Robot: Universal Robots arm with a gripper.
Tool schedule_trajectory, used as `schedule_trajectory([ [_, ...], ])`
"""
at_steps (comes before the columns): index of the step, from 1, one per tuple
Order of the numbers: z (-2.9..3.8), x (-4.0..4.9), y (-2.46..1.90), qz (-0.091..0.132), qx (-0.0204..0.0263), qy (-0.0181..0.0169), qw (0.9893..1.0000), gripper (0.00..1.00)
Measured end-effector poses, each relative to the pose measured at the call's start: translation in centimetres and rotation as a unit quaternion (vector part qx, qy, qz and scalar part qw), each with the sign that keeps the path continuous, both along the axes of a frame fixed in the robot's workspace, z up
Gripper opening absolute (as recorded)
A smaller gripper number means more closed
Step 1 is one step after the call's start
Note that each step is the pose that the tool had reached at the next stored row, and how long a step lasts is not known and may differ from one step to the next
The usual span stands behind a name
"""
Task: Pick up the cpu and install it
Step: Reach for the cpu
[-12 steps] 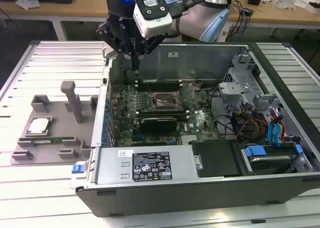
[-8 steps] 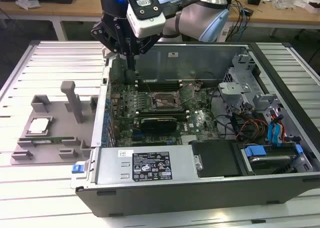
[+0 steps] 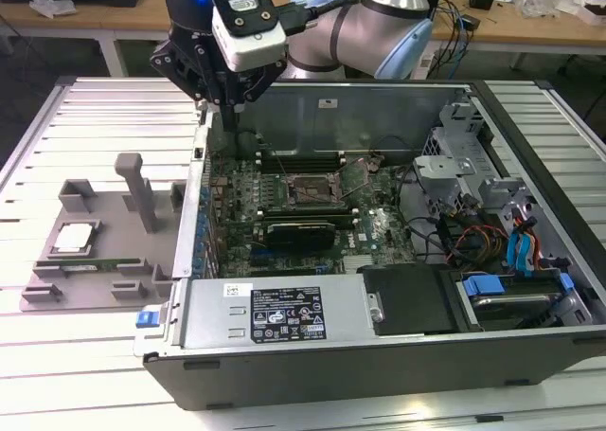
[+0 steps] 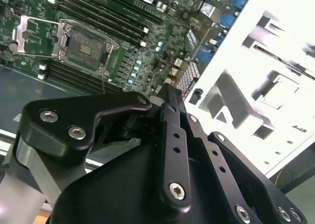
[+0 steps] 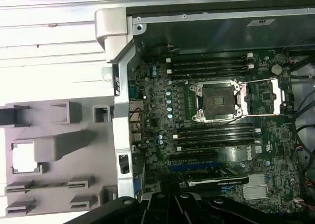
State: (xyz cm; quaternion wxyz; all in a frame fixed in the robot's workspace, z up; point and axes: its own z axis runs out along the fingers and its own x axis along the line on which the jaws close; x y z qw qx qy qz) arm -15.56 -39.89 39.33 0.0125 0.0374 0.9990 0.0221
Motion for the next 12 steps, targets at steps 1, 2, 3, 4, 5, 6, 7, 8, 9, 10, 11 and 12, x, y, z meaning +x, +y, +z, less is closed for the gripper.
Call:
schedule_trajectory([
  [1,0.0,-0.46,0.0,0.0,0.0,0.0,1.0,0.11],
  [2,0.0,-0.88,0.0,0.0,0.0,0.0,1.0,0.11],
  [3,0.0,-1.42,0.0,0.0,0.0,0.0,1.0,0.11],
  [4,0.0,-1.55,0.0,0.0,0.0,0.0,1.0,0.11],
  [5,0.0,-1.69,0.0,0.0,0.0,0.0,1.0,0.11],
  [6,0.0,-1.96,0.0,0.0,0.0,0.0,1.0,0.11],
  [7,0.0,-2.46,0.0,0.0,0.0,0.0,1.0,0.11],
  [8,0.0,-2.85,0.0,0.0,0.0,0.0,1.0,0.11],
  [9,0.0,-3.22,0.0,0.0,0.0,0.0,1.0,0.11],
  [10,0.0,-3.4,0.0,0.0,0.0,0.0,1.0,0.11],
  [11,0.0,-3.53,0.0,0.0,0.0,0.0,1.0,0.11],
  [12,0.0,-3.84,0.0,0.0,0.0,0.0,1.0,0.11],
])
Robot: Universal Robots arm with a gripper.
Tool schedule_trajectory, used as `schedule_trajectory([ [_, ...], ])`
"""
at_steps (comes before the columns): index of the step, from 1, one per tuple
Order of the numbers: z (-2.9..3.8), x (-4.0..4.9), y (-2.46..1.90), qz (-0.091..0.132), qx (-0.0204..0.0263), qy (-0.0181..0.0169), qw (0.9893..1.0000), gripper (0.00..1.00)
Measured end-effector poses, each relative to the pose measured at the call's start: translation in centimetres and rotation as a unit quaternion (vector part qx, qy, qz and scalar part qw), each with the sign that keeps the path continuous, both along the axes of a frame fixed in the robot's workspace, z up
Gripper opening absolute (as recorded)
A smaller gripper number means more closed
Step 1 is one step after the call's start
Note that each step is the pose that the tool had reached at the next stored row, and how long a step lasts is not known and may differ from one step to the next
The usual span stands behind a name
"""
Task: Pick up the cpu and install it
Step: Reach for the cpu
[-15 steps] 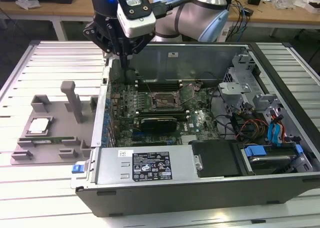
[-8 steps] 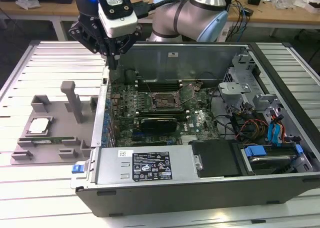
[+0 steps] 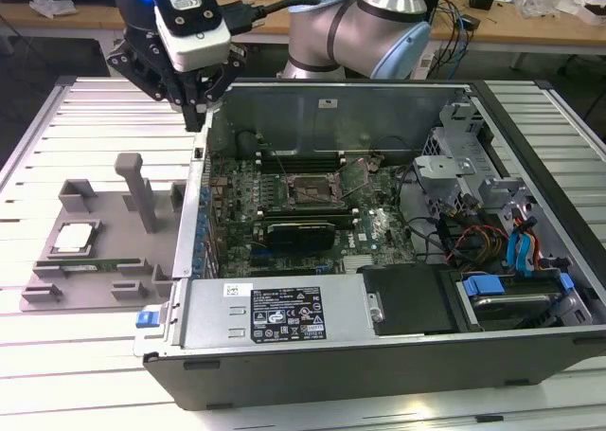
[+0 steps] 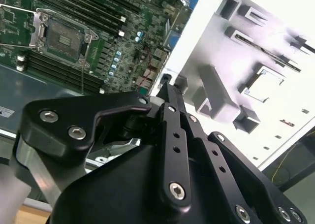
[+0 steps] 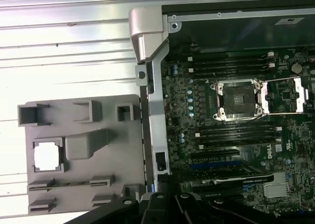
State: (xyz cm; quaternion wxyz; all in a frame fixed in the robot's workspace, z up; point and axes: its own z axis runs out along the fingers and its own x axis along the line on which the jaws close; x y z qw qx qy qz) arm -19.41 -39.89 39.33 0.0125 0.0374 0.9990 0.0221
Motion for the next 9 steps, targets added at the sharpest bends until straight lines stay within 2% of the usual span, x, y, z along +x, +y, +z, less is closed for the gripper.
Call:
schedule_trajectory([
  [9,0.0,-1.76,0.0,0.0,0.0,0.0,1.0,0.11],
])
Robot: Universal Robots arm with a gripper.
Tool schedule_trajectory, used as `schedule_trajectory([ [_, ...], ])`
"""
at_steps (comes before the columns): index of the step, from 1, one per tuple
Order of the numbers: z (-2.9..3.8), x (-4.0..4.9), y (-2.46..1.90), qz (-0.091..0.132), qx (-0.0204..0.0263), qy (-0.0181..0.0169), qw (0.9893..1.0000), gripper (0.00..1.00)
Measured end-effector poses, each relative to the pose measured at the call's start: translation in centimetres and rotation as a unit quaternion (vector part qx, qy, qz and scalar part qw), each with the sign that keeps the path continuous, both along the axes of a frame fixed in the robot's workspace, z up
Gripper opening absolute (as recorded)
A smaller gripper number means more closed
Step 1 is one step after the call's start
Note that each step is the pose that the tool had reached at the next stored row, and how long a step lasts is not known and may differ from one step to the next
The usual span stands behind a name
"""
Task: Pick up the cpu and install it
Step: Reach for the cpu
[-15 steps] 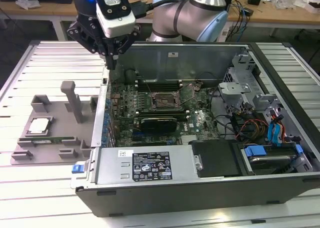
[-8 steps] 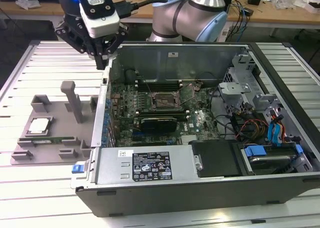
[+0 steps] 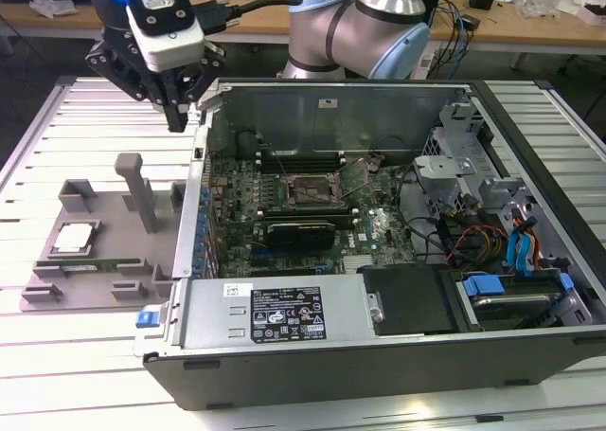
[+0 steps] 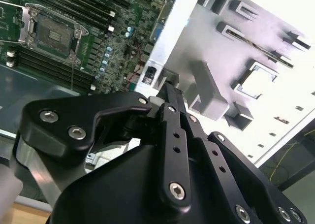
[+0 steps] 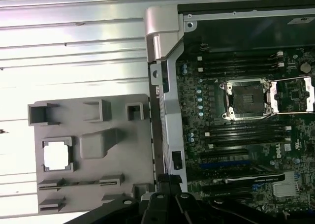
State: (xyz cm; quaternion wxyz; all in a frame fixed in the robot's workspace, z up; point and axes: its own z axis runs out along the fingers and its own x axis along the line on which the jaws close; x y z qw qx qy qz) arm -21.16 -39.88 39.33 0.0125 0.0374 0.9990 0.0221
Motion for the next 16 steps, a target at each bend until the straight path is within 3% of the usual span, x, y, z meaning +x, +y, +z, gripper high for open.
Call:
schedule_trajectory([
  [9,0.0,-2.91,0.0,0.0,0.0,0.0,1.0,0.11],
  [10,0.0,-3.65,0.0,0.0,0.0,0.0,1.0,0.11],
  [16,0.0,-5.36,0.0,0.0,0.0,0.0,1.0,0.11],
])
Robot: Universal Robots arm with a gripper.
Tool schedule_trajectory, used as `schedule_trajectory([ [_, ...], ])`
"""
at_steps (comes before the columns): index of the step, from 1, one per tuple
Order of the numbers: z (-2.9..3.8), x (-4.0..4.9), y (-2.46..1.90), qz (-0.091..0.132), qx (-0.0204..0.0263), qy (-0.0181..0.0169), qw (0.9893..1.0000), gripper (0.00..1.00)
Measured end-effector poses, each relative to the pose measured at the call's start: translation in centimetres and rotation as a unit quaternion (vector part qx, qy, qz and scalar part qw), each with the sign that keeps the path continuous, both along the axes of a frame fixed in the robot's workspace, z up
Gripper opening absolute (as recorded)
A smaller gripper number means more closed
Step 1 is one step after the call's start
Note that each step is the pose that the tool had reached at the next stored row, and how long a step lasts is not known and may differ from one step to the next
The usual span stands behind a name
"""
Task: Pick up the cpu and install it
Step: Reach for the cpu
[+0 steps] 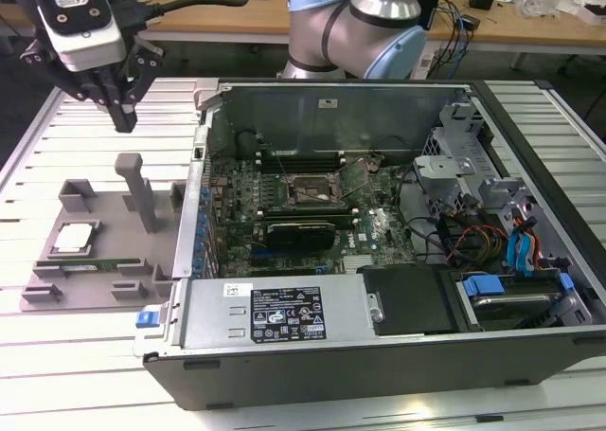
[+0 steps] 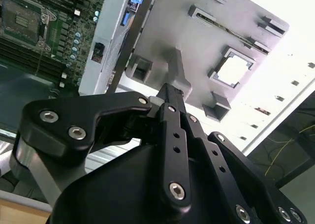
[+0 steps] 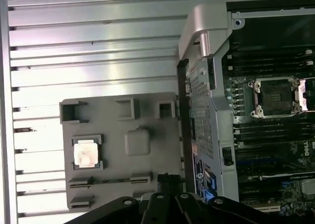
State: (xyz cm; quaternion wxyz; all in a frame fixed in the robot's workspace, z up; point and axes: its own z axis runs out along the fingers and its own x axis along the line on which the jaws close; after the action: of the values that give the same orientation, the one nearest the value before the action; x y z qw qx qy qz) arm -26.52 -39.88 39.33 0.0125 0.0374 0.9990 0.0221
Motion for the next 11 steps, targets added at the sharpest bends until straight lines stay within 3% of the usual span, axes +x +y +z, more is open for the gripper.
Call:
schedule_trajectory([
  [5,0.0,-2.26,0.0,0.0,0.0,0.0,1.0,0.11],
  [11,0.0,-3.84,0.0,0.0,0.0,0.0,1.0,0.11],
])
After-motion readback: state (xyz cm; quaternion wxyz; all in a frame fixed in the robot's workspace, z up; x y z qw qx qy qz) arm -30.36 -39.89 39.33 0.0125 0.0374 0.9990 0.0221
